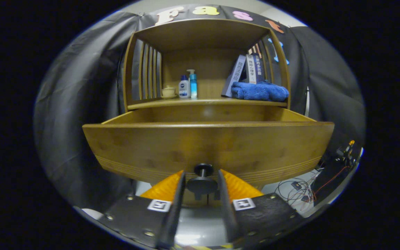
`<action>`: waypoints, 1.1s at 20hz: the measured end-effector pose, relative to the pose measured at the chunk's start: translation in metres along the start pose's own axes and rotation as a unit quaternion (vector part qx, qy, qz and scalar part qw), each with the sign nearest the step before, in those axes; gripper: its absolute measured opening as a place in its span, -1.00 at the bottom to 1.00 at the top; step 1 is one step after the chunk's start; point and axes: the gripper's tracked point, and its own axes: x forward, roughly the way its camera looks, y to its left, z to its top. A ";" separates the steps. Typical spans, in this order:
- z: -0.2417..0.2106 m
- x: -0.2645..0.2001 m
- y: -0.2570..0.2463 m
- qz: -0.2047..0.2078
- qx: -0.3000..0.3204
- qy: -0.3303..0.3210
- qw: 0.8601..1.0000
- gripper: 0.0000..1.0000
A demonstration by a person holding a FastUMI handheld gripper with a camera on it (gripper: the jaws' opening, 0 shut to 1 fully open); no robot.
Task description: Pull open the drawer, take out the items inside it, and place them on the countertop above the cabinet.
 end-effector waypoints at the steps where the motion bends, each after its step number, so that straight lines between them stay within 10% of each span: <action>1: 0.004 -0.005 0.003 0.004 0.005 0.000 1.000 0.51; 3: 0.015 -0.010 0.008 0.018 0.009 0.002 1.000 1.00; 12: 0.111 -0.021 -0.002 0.003 0.065 0.068 0.996 1.00; 22: 0.106 0.083 -0.002 0.003 0.036 0.269 0.962 1.00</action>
